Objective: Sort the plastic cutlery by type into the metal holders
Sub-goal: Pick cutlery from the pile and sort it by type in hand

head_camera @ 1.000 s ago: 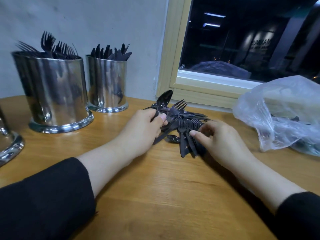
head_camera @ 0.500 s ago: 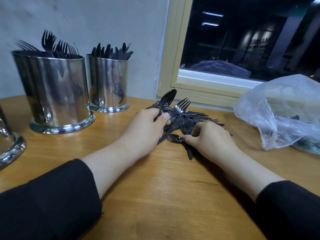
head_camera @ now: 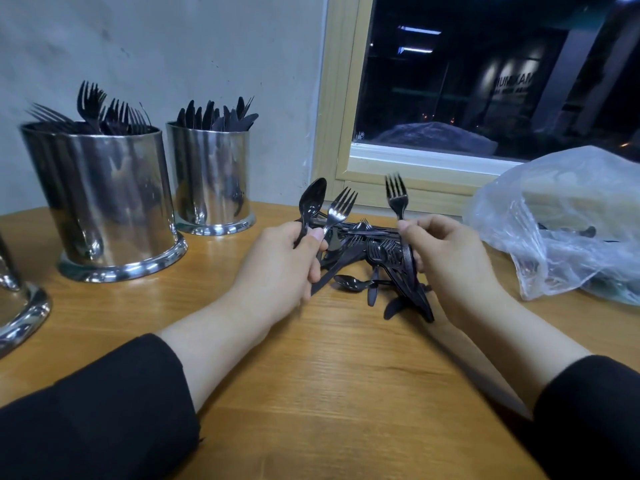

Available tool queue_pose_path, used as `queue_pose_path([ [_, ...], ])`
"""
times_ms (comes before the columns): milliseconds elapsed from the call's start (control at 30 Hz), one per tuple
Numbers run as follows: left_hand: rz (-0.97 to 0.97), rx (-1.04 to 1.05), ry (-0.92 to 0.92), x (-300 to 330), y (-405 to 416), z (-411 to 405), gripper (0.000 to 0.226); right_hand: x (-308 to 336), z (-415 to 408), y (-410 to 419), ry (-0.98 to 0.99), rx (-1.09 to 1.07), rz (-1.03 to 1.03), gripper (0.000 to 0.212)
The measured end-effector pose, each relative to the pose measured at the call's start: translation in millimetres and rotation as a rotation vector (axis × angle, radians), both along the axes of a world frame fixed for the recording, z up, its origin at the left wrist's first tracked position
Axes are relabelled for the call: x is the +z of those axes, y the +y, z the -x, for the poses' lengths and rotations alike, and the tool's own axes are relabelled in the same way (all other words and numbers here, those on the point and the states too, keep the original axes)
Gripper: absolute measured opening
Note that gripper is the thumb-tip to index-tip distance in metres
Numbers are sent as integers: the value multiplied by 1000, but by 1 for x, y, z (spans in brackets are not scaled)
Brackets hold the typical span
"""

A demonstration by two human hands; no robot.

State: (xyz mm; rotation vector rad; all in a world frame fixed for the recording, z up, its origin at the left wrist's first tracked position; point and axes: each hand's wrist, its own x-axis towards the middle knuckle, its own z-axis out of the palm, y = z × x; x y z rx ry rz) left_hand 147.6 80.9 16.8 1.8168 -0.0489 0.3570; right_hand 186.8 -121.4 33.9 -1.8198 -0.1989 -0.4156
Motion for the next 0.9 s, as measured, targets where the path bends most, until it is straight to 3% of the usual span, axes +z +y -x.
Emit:
queue_pose_path([
  [133,171,-41,16,-1,-16,1,25,-5,4,0,158,299,-215,15],
  [267,257,-120,38,-2,-40,4,25,-7,9,9,175,426,-183,13],
  [533,350,-200,74,-5,-46,8,26,-9,9,7,175,373,-127,15],
  [767,212,-275,137,-8,-39,7,31,-5,12,4,74,232,103,25],
  [900,235,-277,149,-9,-39,9,36,-4,13,7,96,247,95,28],
])
